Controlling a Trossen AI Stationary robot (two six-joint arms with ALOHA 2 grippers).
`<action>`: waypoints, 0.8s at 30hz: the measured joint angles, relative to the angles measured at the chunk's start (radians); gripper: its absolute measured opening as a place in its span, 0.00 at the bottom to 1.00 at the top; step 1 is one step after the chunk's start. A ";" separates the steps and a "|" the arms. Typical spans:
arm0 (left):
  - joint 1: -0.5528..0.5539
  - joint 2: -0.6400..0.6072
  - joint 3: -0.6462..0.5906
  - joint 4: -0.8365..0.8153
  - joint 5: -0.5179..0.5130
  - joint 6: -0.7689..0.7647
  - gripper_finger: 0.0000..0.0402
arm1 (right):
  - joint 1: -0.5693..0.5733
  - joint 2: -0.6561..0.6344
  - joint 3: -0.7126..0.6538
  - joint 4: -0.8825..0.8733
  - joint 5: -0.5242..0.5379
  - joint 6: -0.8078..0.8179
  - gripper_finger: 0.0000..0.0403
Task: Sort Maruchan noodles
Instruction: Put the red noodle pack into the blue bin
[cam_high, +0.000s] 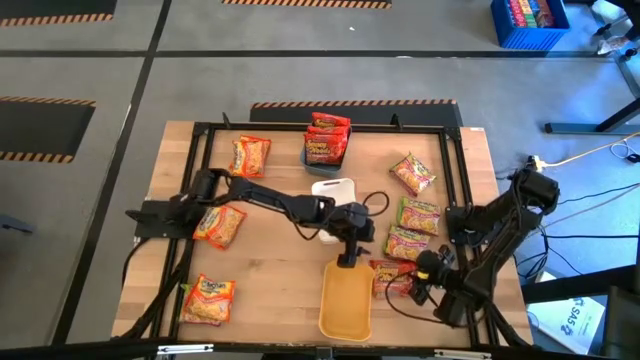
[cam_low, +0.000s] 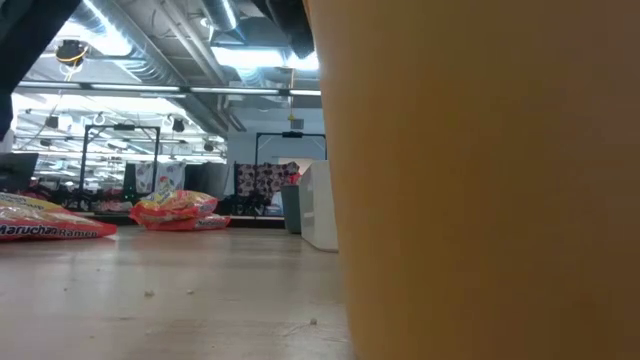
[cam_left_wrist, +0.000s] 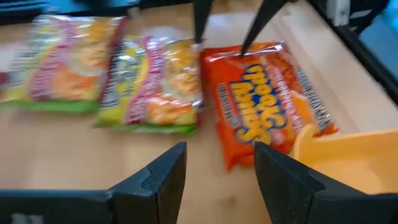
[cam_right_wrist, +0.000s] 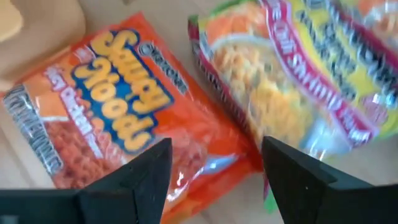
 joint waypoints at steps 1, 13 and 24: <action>0.004 -0.019 0.000 -0.028 -0.012 0.012 0.45 | -0.012 -0.023 0.000 0.000 -0.004 -0.037 0.58; 0.017 -0.300 -0.235 0.049 -0.081 0.071 0.45 | -0.215 -0.147 0.001 0.128 -0.010 -0.563 0.58; 0.059 -0.432 -0.505 0.314 -0.082 0.123 0.45 | -0.395 -0.197 0.001 0.117 -0.452 -0.694 0.58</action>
